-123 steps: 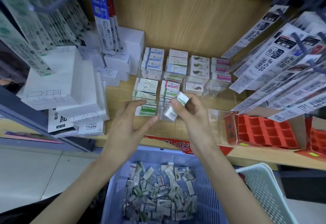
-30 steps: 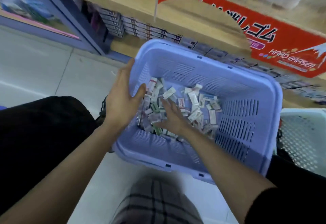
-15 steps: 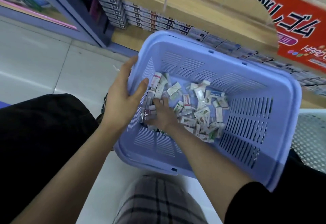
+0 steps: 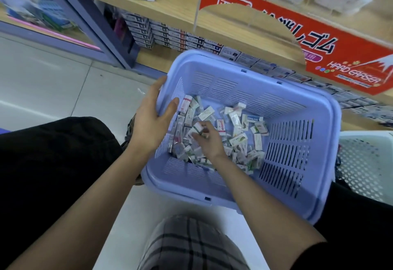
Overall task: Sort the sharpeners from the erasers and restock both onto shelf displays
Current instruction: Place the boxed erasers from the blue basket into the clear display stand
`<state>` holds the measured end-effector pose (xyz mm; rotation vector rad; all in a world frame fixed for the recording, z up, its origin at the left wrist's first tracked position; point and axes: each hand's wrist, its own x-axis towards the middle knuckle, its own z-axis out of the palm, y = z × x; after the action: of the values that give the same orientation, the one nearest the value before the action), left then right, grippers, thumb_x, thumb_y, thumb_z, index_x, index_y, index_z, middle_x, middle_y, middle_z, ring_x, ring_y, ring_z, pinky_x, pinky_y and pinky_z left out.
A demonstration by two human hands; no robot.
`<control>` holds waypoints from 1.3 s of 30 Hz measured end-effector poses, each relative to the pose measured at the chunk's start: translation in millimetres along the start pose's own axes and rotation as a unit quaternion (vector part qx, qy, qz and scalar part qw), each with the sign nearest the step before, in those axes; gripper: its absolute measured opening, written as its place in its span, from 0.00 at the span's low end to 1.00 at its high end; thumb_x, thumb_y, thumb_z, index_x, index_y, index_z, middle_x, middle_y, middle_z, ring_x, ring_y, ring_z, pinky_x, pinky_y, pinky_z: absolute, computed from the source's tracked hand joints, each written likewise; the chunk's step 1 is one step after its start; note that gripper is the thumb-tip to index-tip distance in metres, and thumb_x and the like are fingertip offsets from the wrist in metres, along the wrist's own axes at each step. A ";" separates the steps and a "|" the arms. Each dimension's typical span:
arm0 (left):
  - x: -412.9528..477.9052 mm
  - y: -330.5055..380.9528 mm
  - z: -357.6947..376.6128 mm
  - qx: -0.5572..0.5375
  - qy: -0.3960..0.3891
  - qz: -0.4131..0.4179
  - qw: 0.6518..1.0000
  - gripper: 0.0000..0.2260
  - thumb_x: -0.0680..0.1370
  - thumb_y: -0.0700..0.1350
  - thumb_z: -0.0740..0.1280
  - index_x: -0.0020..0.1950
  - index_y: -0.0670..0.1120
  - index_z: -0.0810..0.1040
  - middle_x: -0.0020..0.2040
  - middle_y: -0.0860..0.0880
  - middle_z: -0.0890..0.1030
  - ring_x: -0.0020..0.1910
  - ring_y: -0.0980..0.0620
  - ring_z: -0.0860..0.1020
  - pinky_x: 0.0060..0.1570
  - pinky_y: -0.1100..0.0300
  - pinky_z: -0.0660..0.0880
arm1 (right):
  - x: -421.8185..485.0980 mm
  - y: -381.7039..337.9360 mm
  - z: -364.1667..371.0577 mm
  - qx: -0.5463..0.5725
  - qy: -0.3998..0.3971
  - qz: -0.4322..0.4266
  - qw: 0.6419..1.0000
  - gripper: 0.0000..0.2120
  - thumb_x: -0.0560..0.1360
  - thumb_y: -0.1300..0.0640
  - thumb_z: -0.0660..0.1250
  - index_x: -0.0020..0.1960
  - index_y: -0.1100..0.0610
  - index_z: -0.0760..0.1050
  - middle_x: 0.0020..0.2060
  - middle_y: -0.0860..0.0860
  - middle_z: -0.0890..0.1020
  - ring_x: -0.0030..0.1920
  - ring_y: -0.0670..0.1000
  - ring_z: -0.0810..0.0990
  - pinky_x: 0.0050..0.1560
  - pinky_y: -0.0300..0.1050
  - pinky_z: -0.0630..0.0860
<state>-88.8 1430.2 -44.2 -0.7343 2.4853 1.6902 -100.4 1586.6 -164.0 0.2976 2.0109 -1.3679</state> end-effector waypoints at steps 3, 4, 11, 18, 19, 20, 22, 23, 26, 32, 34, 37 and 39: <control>-2.5 8.4 0.2 0.057 0.015 0.025 0.998 0.22 0.80 0.45 0.64 0.72 0.44 0.64 0.68 0.44 0.68 0.63 0.50 0.70 0.56 0.67 0.65 | -18.6 -27.7 -24.9 0.054 0.009 -0.020 0.998 0.14 0.75 0.62 0.68 0.60 0.58 0.70 0.40 0.48 0.73 0.38 0.46 0.74 0.34 0.28 0.72; -4.5 13.6 -0.4 0.081 0.030 0.040 0.995 0.21 0.79 0.44 0.64 0.71 0.42 0.65 0.67 0.42 0.67 0.63 0.49 0.68 0.56 0.69 0.62 | -26.2 -39.6 -33.8 0.074 0.012 -0.030 0.997 0.12 0.75 0.62 0.68 0.57 0.57 0.70 0.39 0.49 0.73 0.39 0.48 0.75 0.34 0.30 0.72; -27.5 73.0 1.0 0.130 -0.104 0.177 0.970 0.16 0.80 0.41 0.62 0.68 0.44 0.70 0.66 0.45 0.69 0.64 0.48 0.70 0.58 0.70 0.65 | -96.0 -123.4 -90.7 0.112 0.002 -0.119 0.987 0.09 0.75 0.60 0.68 0.51 0.50 0.72 0.39 0.49 0.73 0.40 0.48 0.74 0.37 0.32 0.70; -31.6 155.0 -10.1 0.169 -0.247 0.265 0.917 0.29 0.75 0.47 0.69 0.74 0.50 0.62 0.63 0.55 0.68 0.61 0.60 0.68 0.61 0.70 0.64 | -152.6 -194.7 -140.0 0.104 -0.033 -0.192 0.975 0.11 0.76 0.62 0.67 0.57 0.57 0.73 0.41 0.54 0.74 0.40 0.46 0.75 0.38 0.34 0.72; -32.3 162.9 -10.0 0.175 -0.250 0.278 0.911 0.31 0.74 0.46 0.70 0.74 0.51 0.61 0.62 0.57 0.68 0.60 0.64 0.66 0.59 0.75 0.62 | -157.3 -200.4 -142.9 0.106 -0.035 -0.196 0.974 0.11 0.76 0.62 0.67 0.57 0.56 0.74 0.41 0.53 0.74 0.40 0.47 0.76 0.39 0.34 0.72; -32.8 170.2 -8.8 0.180 -0.249 0.294 0.905 0.32 0.74 0.45 0.71 0.74 0.51 0.61 0.63 0.57 0.67 0.59 0.66 0.65 0.57 0.80 0.59 | -162.0 -205.6 -145.8 0.111 -0.037 -0.199 0.973 0.11 0.76 0.62 0.67 0.57 0.56 0.74 0.42 0.54 0.75 0.41 0.47 0.76 0.40 0.36 0.73; -32.8 177.1 -4.9 0.184 -0.241 0.311 0.901 0.32 0.74 0.43 0.71 0.74 0.49 0.60 0.64 0.56 0.67 0.60 0.67 0.64 0.55 0.83 0.56 | -166.1 -209.4 -149.6 0.116 -0.038 -0.205 0.971 0.10 0.75 0.62 0.68 0.55 0.54 0.74 0.43 0.55 0.76 0.42 0.49 0.77 0.42 0.40 0.73; -33.1 178.6 -2.4 0.182 -0.239 0.314 0.901 0.32 0.74 0.42 0.71 0.74 0.49 0.60 0.65 0.55 0.67 0.61 0.65 0.64 0.56 0.83 0.56 | -166.5 -209.1 -151.2 0.114 -0.035 -0.209 0.971 0.10 0.75 0.62 0.68 0.54 0.53 0.74 0.44 0.55 0.76 0.43 0.50 0.77 0.44 0.42 0.73; -34.7 178.9 4.9 0.126 -0.247 0.281 0.919 0.29 0.76 0.38 0.68 0.72 0.52 0.60 0.64 0.54 0.68 0.61 0.59 0.69 0.60 0.73 0.65 | -164.9 -208.8 -154.6 0.103 -0.034 -0.216 0.970 0.12 0.74 0.62 0.69 0.56 0.52 0.75 0.43 0.53 0.77 0.44 0.48 0.77 0.46 0.41 0.73; -36.6 185.4 5.2 0.025 -0.276 0.226 0.934 0.21 0.82 0.37 0.56 0.67 0.61 0.59 0.63 0.55 0.69 0.59 0.66 0.68 0.57 0.76 0.63 | -170.6 -219.3 -168.3 0.071 -0.074 -0.212 0.972 0.19 0.73 0.61 0.69 0.62 0.50 0.74 0.48 0.47 0.82 0.50 0.41 0.79 0.49 0.32 0.73; -36.1 187.7 4.0 -0.024 -0.262 0.192 0.945 0.16 0.82 0.39 0.54 0.62 0.61 0.63 0.55 0.57 0.73 0.49 0.66 0.71 0.53 0.71 0.67 | -174.4 -223.5 -174.4 0.057 -0.079 -0.211 0.973 0.17 0.73 0.62 0.69 0.59 0.48 0.76 0.50 0.49 0.83 0.52 0.40 0.79 0.49 0.31 0.73; -37.4 192.2 5.0 -0.074 -0.228 0.142 0.960 0.09 0.82 0.43 0.54 0.56 0.57 0.67 0.42 0.50 0.75 0.34 0.52 0.66 0.38 0.60 0.66 | -171.2 -225.8 -179.4 0.060 -0.036 -0.204 0.976 0.12 0.74 0.64 0.67 0.54 0.51 0.79 0.53 0.50 0.82 0.55 0.46 0.80 0.56 0.39 0.73; -37.9 196.3 4.4 -0.122 -0.224 0.115 0.960 0.04 0.83 0.44 0.54 0.53 0.51 0.67 0.38 0.52 0.79 0.31 0.50 0.62 0.31 0.63 0.64 | -167.2 -225.1 -180.1 0.106 -0.017 -0.164 0.981 0.10 0.76 0.64 0.65 0.52 0.53 0.80 0.52 0.50 0.83 0.50 0.48 0.80 0.53 0.43 0.73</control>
<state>-136.1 1504.7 135.3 -0.0463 2.1340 1.9917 -168.4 1681.7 148.1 0.0346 1.9487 -1.7837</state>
